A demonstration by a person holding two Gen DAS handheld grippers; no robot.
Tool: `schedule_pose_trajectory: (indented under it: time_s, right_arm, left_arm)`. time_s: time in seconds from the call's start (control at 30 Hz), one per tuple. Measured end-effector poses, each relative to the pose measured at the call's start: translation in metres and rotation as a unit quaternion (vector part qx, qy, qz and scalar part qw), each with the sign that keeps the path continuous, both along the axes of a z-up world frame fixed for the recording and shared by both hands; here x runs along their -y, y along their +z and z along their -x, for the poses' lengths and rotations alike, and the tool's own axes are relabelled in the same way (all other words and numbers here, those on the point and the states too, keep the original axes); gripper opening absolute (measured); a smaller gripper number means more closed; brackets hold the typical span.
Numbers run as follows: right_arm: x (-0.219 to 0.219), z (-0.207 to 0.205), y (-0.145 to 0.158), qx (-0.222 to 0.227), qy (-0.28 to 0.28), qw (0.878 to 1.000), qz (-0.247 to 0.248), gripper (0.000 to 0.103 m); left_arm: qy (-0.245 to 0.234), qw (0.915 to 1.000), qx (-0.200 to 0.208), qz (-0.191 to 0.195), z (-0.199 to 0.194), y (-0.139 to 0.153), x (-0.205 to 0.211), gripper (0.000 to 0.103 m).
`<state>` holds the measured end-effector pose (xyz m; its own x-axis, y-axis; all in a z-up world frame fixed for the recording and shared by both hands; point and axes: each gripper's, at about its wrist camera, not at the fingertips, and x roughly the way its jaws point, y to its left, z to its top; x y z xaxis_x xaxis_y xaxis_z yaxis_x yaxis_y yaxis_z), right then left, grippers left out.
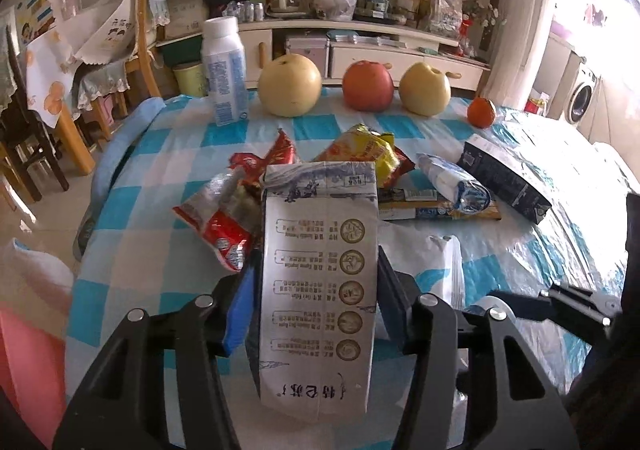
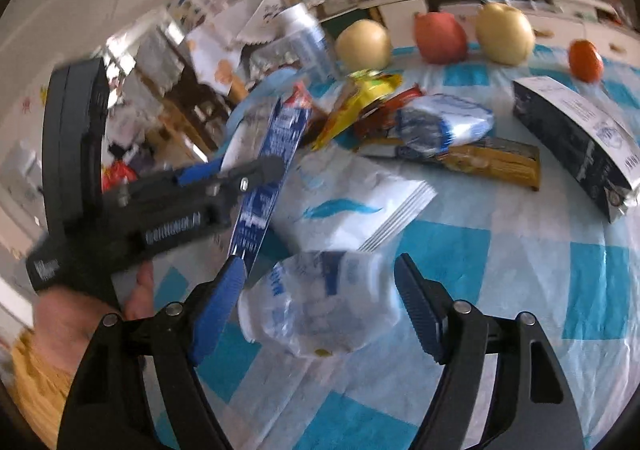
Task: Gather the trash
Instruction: 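Carry the milk carton and plastic bottle over the pink bucket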
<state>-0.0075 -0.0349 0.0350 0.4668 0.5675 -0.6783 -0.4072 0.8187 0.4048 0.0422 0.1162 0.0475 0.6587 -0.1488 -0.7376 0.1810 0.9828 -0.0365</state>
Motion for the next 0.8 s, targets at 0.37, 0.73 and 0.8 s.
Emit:
schedule_pose_trajectory:
  time_s: [0.37, 0.73, 0.8]
  right_arm:
    - [-0.042, 0.024, -0.009, 0.068, 0.042, 0.984, 0.157, 0.095]
    - [-0.042, 0.018, -0.01, 0.076, 0.009, 0.981, 0.177, 0.092]
    - [-0.043, 0.02, -0.008, 0.081, 0.004, 0.981, 0.174, 0.092]
  left_arm:
    - [0.017, 0.9995, 0.021, 0.015, 0.022, 0.017, -0.031, 0.055]
    - [0.03, 0.9988, 0.032, 0.022, 0.038, 0.026, -0.058, 0.056]
    - [0.031, 0.9987, 0.034, 0.023, 0.041, 0.027, -0.062, 0.056]
